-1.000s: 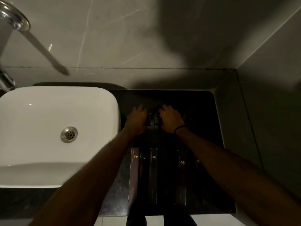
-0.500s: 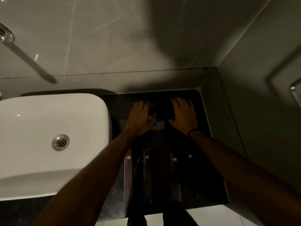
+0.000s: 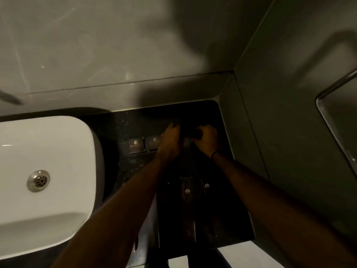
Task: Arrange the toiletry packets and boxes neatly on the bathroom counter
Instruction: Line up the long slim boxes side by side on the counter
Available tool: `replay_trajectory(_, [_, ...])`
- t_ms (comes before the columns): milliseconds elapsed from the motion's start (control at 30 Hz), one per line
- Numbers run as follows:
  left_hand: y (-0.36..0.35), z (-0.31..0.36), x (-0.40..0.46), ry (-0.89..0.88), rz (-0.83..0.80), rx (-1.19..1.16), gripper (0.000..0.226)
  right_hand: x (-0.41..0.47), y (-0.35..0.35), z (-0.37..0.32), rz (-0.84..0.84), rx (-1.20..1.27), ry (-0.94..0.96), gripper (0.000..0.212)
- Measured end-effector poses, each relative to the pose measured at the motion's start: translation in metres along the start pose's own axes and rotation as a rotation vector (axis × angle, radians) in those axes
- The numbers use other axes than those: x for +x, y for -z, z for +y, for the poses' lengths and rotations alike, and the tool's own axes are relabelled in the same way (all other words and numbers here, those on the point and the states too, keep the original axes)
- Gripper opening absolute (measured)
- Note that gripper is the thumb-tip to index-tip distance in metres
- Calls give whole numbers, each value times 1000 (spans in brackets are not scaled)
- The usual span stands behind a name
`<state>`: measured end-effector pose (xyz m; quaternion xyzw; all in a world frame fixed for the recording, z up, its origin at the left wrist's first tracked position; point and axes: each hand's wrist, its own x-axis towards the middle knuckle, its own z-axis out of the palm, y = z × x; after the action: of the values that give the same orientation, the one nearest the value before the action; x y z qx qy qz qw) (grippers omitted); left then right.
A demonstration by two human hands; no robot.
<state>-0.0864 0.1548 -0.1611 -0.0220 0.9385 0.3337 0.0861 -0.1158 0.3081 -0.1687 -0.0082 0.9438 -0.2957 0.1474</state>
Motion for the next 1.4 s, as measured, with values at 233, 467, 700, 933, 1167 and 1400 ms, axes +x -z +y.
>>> replay_trajectory(233, [-2,6,7,2,15,10,41,-1,4,2,-2,25,31,23])
replay_trajectory(467, [-2,6,-12,44,52,-46,47,-15,9,7,24,105,-89,43])
replay_trajectory(700, [24,-23,-92,66,78,-67,25,-114,-10,-25,78,176,-109,18])
replay_trajectory(933, [35,-68,-203,93,99,141,46,-214,-72,-70,-243,201,-59,39])
replay_trajectory(1167, [24,-74,-277,456,10,124,46,-253,-97,-72,-235,164,-119,51])
replay_trajectory(1400, [17,-71,-277,488,-3,-20,38,-257,-91,-68,-146,167,-143,46])
